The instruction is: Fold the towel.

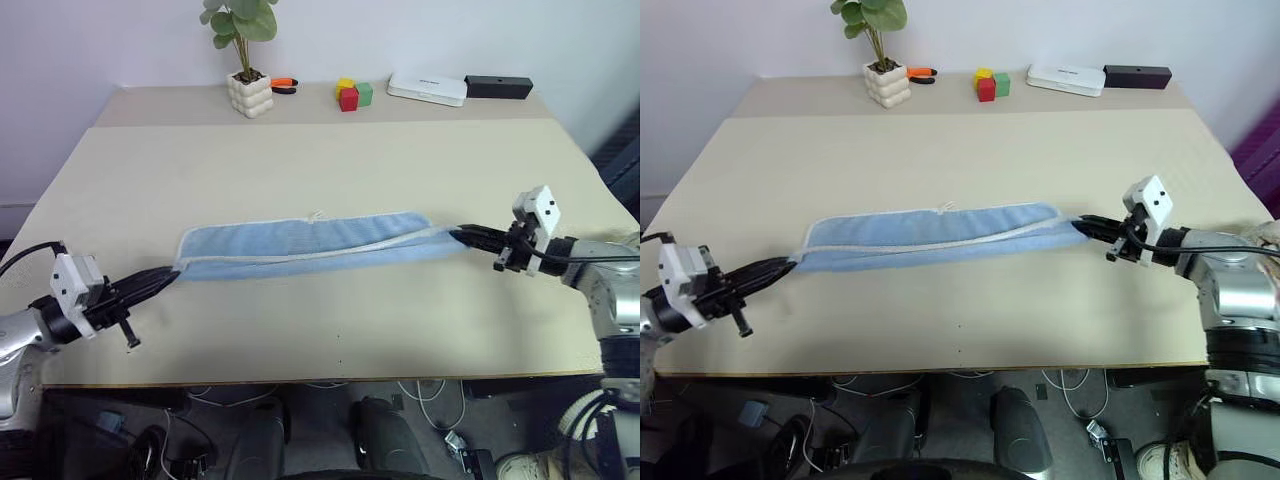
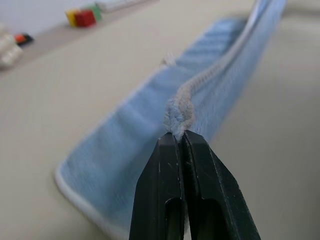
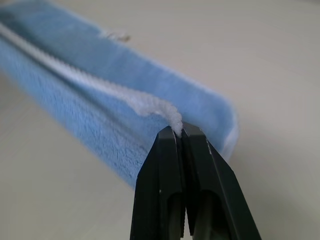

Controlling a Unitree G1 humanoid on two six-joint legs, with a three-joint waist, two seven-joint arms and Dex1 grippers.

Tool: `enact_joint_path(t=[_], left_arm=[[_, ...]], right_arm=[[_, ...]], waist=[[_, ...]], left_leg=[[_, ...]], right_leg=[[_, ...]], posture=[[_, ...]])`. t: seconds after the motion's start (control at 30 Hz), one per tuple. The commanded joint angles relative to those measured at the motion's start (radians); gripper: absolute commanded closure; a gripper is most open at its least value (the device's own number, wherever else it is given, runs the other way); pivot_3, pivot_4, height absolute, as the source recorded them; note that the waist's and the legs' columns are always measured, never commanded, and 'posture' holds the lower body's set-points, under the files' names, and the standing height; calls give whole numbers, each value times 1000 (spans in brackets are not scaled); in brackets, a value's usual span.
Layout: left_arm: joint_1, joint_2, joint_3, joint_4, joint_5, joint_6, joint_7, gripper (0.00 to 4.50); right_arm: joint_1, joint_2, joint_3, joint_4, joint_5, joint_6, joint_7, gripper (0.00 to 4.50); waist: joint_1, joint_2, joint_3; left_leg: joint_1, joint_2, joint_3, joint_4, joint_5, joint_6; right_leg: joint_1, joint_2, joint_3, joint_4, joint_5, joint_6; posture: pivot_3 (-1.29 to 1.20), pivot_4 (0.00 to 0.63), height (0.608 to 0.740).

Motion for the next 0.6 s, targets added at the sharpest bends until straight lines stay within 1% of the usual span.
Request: enact_joint_path(t=[0.03, 0.13, 0.33, 0.47, 0.6], left_arm=[[-53, -20, -21, 31, 30, -26, 22, 4500], [-112, -25, -30, 108, 62, -57, 24, 4500], [-211, -12, -32, 264, 109, -122, 28, 4500], [-278, -14, -36, 373, 141, -177, 40, 4500], [-366, -20, -60, 509, 204, -252, 80, 4500]], right_arm=[[-77, 32, -14, 65, -25, -61, -80, 4468], [-157, 77, 3, 174, -54, -132, -119, 4468], [-259, 128, 36, 336, -93, -217, -119, 4468], [-281, 135, 43, 408, -109, -259, -117, 4468], [-276, 142, 45, 426, -116, -275, -120, 4468]], waist=[[-1, 0, 0], [-3, 0, 0], [-3, 0, 0], [2, 0, 0], [-1, 0, 0]], left_leg=[[0, 0, 0, 0, 0, 0], [-1, 0, 0, 0, 0, 0], [-1, 0, 0, -1, 0, 0], [-1, 0, 0, 0, 0, 0], [-1, 0, 0, 0, 0, 0]], right_leg=[[0, 0, 0, 0, 0, 0], [-1, 0, 0, 0, 0, 1], [-1, 0, 0, 0, 0, 1], [-1, 0, 0, 0, 0, 1], [-1, 0, 0, 1, 1, 1]], posture=[[0, 150, 740], [0, 150, 740], [0, 150, 740], [0, 150, 740], [0, 150, 740]])
